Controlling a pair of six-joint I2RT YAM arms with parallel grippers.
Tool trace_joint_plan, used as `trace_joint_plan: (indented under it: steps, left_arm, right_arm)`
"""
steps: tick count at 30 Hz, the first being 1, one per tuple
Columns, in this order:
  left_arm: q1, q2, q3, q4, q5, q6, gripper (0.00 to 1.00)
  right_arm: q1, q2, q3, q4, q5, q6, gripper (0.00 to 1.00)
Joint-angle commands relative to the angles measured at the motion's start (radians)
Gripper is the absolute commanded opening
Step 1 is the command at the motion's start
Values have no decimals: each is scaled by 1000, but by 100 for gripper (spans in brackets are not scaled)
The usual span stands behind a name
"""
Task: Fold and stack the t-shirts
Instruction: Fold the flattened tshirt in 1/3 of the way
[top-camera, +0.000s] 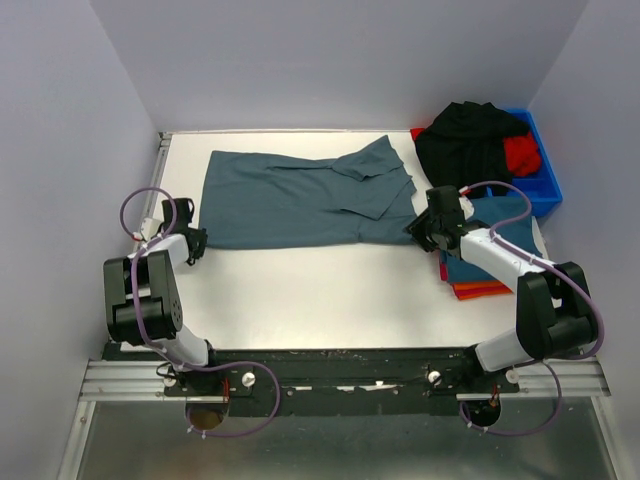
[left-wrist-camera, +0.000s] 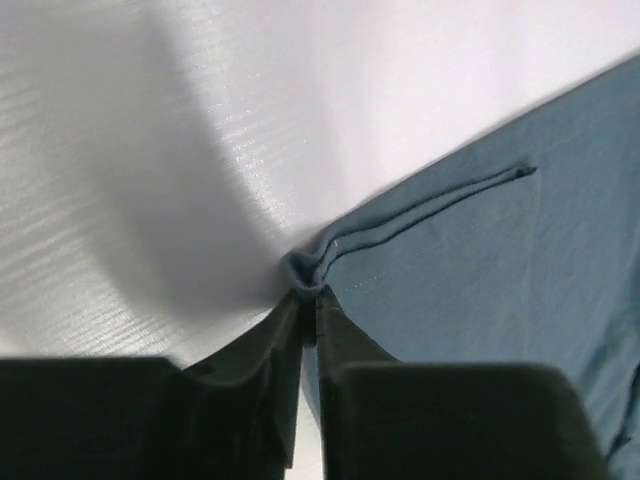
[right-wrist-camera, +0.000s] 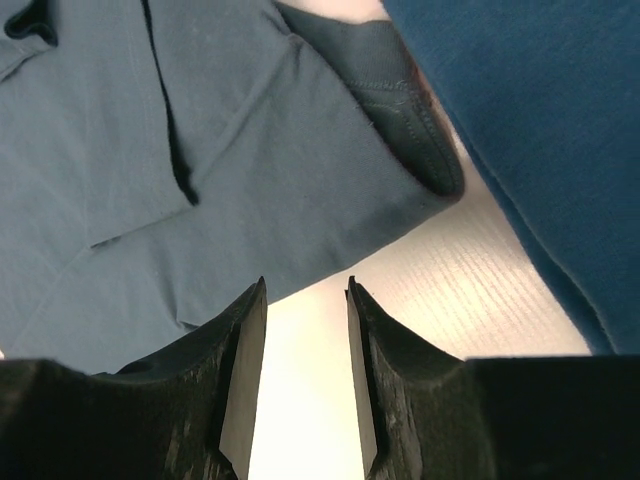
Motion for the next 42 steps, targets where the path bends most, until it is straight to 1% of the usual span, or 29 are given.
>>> trace_joint_plan:
  steps: [1, 4, 7, 10, 15, 22, 23, 24, 25, 26, 27, 30, 32, 36, 39, 42]
  left_arm:
    - [9, 43, -8, 2, -29, 24, 0]
    - [9, -29, -77, 90, -47, 15, 0]
    - [9, -67, -80, 88, -70, 21, 0]
    - [17, -52, -45, 31, -71, 28, 0]
    - [32, -14, -40, 48, -21, 33, 0]
    - [63, 0, -40, 51, -6, 51, 0]
    - [66, -1, -38, 52, -8, 54, 0]
    - [70, -1, -35, 51, -12, 57, 0]
    - [72, -3, -35, 49, -14, 57, 0]
    - [75, -3, -35, 49, -14, 57, 0]
    - [75, -3, -34, 48, -15, 59, 0]
    - [75, -9, -29, 42, -17, 62, 0]
    - [75, -15, -23, 25, -34, 64, 0]
    - [76, -49, 1, -43, -96, 80, 0]
    - [76, -83, 0, -58, -104, 80, 0]
    - [78, -109, -14, -49, -97, 79, 0]
  right_arm:
    - [-4, 6, -6, -52, 94, 58, 47]
    - [-4, 10, -18, -46, 88, 121, 50]
    - [-4, 24, -21, -18, 91, 151, 51]
    - [-4, 64, 11, -38, 107, 151, 52]
    - [-2, 122, 19, -67, 130, 164, 51]
    - [-2, 150, 35, -87, 192, 173, 48]
    - [-2, 150, 37, -92, 204, 176, 45]
    - [-2, 150, 34, -92, 218, 176, 35]
    - [-2, 148, 32, -92, 230, 179, 29]
    - [-2, 153, 35, -93, 238, 177, 26]
    - [-2, 158, 38, -93, 245, 174, 25]
    - [-2, 174, 61, -100, 250, 162, 1]
    - [-2, 174, 81, -115, 247, 153, 1]
    - [-2, 121, 87, -150, 304, 132, 1]
    - [-2, 69, 78, -173, 338, 110, 1]
    - [-2, 36, 61, -175, 325, 96, 1]
